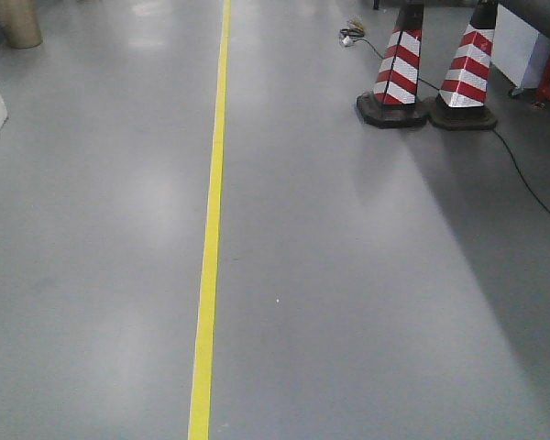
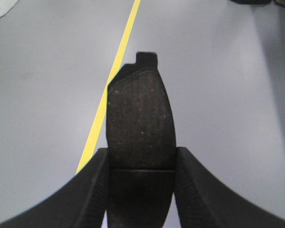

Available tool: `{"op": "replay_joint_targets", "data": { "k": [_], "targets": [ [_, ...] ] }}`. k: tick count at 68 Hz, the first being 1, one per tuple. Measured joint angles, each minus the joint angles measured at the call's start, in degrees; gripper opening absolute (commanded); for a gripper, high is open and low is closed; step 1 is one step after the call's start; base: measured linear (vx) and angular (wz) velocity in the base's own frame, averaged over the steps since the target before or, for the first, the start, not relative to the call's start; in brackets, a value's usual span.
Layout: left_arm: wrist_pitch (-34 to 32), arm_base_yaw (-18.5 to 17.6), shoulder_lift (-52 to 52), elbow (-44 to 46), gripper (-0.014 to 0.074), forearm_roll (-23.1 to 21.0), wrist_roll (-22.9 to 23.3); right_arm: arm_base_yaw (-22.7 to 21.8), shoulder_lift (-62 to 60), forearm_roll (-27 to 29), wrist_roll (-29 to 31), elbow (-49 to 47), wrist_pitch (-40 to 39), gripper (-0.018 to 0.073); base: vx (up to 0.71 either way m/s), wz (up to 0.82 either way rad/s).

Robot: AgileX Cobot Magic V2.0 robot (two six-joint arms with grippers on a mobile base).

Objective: Move and align brake pads A on conveyor
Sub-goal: 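Drive along the yellow floor line past the striped cones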

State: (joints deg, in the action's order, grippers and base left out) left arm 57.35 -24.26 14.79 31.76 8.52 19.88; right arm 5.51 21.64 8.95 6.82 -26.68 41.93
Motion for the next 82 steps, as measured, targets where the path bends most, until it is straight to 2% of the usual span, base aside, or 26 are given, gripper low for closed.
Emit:
{"op": "replay_joint_targets", "data": {
  "k": [82],
  "targets": [
    [-0.03, 0.00, 0.00, 0.00, -0.0006, -0.02, 0.00, 0.00, 0.00, 0.00, 0.00, 0.00, 0.00, -0.0004, 0.76, 0.02]
  ]
}}
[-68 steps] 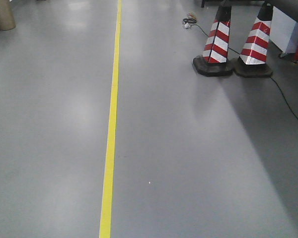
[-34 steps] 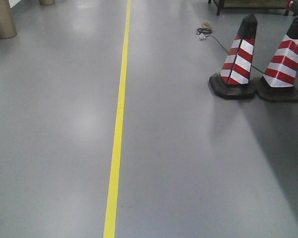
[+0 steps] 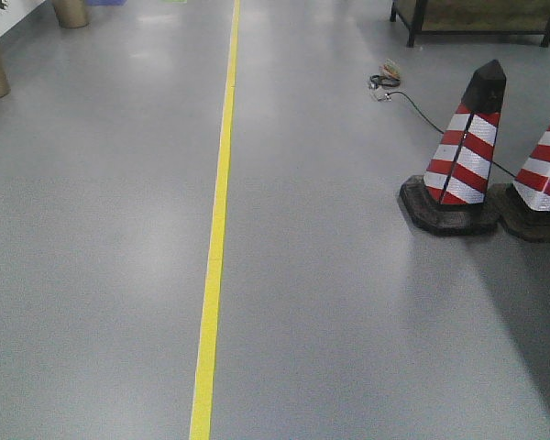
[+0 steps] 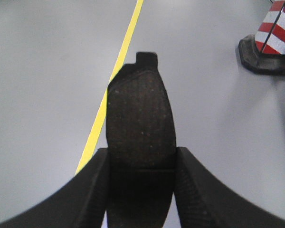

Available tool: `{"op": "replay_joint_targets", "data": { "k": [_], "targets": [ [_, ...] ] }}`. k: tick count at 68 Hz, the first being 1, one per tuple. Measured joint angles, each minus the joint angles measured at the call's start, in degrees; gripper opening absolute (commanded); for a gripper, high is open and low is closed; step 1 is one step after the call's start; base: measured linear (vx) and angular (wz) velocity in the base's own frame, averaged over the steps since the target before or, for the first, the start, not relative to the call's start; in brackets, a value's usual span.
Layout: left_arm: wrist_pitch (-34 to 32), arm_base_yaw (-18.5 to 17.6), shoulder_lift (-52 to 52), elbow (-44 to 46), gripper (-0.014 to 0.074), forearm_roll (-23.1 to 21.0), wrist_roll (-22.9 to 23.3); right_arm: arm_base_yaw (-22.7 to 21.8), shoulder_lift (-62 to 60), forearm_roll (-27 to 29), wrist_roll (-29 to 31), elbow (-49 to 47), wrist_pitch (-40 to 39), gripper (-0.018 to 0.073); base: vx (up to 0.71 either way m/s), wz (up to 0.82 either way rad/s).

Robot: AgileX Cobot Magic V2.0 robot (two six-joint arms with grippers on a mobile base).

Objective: Move and align brake pads A on conveyor
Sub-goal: 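Drive along the yellow floor line past the striped cones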

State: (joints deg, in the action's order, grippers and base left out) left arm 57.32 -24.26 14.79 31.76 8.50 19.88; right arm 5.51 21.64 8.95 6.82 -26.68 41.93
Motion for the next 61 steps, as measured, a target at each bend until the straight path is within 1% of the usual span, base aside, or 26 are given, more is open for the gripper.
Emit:
{"op": "replay_joint_targets", "data": {
  "k": [35, 61],
  "targets": [
    [0.00, 0.00, 0.00, 0.00, -0.0006, -0.11, 0.00, 0.00, 0.00, 0.00, 0.00, 0.00, 0.00, -0.0004, 0.71, -0.01],
    [0.00, 0.00, 0.00, 0.00, -0.0006, -0.11, 0.00, 0.00, 0.00, 0.00, 0.00, 0.00, 0.00, -0.0004, 0.62, -0.03]
  ]
}}
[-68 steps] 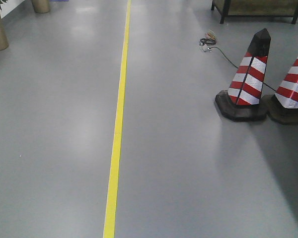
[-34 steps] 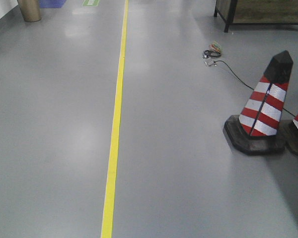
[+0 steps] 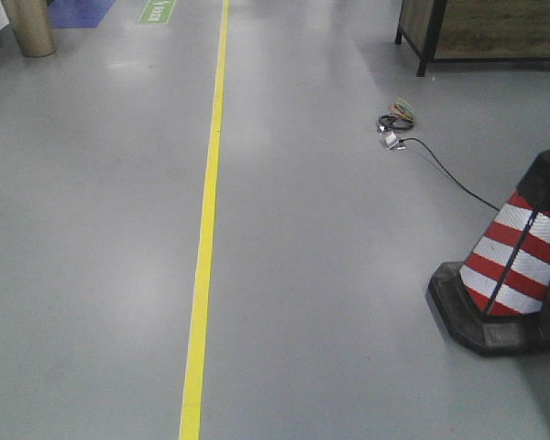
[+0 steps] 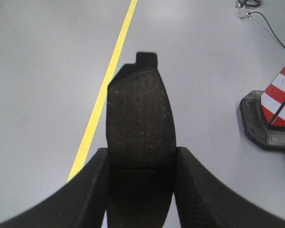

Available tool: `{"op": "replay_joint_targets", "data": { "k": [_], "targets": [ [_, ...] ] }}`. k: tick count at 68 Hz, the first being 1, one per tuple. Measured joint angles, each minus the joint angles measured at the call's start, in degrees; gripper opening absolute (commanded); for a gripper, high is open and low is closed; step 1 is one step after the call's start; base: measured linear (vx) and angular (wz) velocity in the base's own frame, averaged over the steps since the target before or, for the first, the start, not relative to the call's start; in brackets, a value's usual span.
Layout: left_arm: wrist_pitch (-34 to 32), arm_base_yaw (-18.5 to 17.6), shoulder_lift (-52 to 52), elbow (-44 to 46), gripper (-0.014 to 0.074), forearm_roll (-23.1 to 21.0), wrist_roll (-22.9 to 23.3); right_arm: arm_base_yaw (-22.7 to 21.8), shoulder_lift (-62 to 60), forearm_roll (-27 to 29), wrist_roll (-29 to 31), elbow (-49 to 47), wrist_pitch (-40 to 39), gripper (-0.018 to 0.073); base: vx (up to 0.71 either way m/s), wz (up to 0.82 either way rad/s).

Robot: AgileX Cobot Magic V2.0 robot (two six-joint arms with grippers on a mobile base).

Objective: Move and align brake pads A on conveyor
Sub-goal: 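Drive along the yellow floor line past the striped cones, then turn and drive up to the black belt conveyor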

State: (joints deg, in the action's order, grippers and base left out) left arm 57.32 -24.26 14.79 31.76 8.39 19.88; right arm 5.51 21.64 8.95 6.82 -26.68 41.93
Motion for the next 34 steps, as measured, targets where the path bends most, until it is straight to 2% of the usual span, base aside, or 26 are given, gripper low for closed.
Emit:
{"op": "replay_joint_targets", "data": {
  "k": [34],
  "targets": [
    [0.00, 0.00, 0.00, 0.00, -0.0006, 0.05, 0.00, 0.00, 0.00, 0.00, 0.00, 0.00, -0.05, -0.0004, 0.52, -0.04]
  ]
}}
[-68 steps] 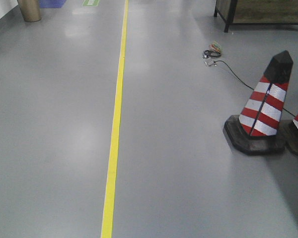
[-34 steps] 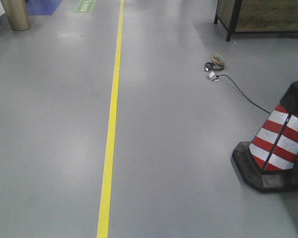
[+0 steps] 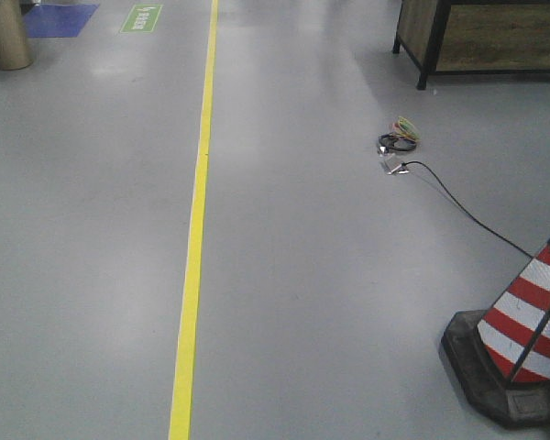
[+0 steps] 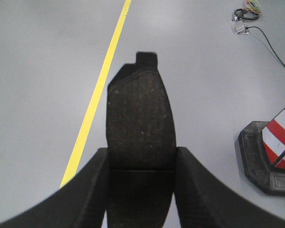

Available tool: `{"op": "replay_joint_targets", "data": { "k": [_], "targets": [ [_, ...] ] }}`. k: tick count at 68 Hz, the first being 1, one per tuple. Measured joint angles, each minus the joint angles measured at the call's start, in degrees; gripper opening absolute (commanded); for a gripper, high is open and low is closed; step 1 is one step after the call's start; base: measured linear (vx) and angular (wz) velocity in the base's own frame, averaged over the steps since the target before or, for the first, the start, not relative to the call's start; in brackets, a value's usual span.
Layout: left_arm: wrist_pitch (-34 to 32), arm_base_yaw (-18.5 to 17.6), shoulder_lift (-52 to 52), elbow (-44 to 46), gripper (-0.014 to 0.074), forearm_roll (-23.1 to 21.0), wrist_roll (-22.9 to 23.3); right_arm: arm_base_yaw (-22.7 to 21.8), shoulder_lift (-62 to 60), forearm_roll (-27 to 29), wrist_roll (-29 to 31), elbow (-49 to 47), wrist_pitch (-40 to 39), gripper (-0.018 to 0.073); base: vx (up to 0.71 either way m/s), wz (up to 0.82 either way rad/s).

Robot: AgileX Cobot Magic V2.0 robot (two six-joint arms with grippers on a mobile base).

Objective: Move and align brake pads A on conveyor
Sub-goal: 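Turn and drive up to the black belt conveyor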

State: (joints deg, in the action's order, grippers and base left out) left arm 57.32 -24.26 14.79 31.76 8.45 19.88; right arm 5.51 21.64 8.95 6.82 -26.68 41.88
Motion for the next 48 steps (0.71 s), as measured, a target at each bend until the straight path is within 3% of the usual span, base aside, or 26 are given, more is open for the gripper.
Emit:
{"op": "replay_joint_targets", "data": {
  "k": [23, 48],
  "targets": [
    [0.00, 0.00, 0.00, 0.00, -0.0006, 0.12, 0.00, 0.00, 0.00, 0.10, 0.00, 0.00, 0.00, -0.0004, 0.37, -0.38],
    [0.00, 0.00, 0.00, 0.00, -0.0006, 0.18, 0.00, 0.00, 0.00, 0.04, 0.00, 0.00, 0.00, -0.0004, 0.25, -0.92]
  ]
}}
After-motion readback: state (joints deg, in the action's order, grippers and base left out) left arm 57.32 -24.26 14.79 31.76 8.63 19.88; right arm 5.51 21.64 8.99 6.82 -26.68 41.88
